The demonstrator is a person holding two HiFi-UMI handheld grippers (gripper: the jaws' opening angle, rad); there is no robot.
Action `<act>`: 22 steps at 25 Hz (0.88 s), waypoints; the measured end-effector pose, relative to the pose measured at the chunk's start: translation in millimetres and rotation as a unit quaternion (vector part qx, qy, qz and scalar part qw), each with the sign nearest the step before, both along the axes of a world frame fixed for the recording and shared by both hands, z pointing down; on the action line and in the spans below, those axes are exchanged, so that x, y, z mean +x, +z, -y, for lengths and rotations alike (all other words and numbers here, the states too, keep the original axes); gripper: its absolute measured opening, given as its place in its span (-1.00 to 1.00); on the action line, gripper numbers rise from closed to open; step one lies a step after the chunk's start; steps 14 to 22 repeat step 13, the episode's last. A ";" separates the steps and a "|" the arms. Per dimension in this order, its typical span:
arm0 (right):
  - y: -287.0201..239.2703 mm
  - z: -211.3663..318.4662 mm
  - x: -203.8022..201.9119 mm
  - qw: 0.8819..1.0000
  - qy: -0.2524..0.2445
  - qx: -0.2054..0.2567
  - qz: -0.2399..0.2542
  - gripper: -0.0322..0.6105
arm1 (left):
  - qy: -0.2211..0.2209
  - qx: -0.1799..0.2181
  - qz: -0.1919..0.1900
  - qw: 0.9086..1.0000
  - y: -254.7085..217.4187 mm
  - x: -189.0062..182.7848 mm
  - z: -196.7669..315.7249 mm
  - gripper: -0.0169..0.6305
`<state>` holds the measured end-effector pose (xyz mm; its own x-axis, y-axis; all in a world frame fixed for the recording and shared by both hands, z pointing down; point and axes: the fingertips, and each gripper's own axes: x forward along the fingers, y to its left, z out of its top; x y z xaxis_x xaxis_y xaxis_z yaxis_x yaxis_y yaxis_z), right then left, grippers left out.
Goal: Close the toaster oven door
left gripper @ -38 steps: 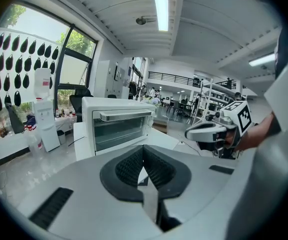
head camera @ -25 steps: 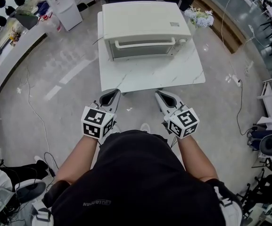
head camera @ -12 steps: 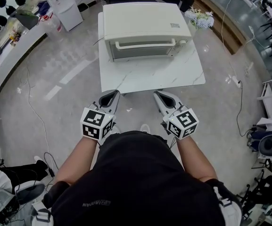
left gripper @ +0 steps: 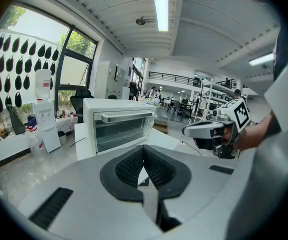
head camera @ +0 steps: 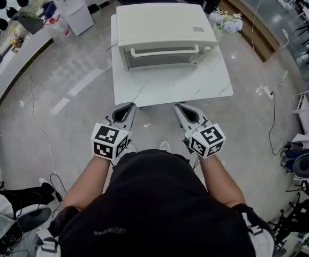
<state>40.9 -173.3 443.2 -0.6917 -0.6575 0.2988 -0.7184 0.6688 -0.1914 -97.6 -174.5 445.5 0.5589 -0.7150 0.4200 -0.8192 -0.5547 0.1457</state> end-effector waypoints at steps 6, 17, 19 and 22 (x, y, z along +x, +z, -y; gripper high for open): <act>-3.8 3.2 -1.8 1.000 -0.001 0.003 0.003 -0.89 | 0.000 0.001 -0.002 1.000 -1.9 1.9 1.4 -0.94; -5.5 3.2 -2.1 1.000 -0.003 0.004 0.006 -0.89 | -0.003 0.001 -0.002 1.000 -2.3 0.8 2.2 -0.94; -5.5 3.2 -2.1 1.000 -0.003 0.004 0.006 -0.89 | -0.003 0.001 -0.002 1.000 -2.3 0.8 2.2 -0.94; -5.5 3.2 -2.1 1.000 -0.003 0.004 0.006 -0.89 | -0.003 0.001 -0.002 1.000 -2.3 0.8 2.2 -0.94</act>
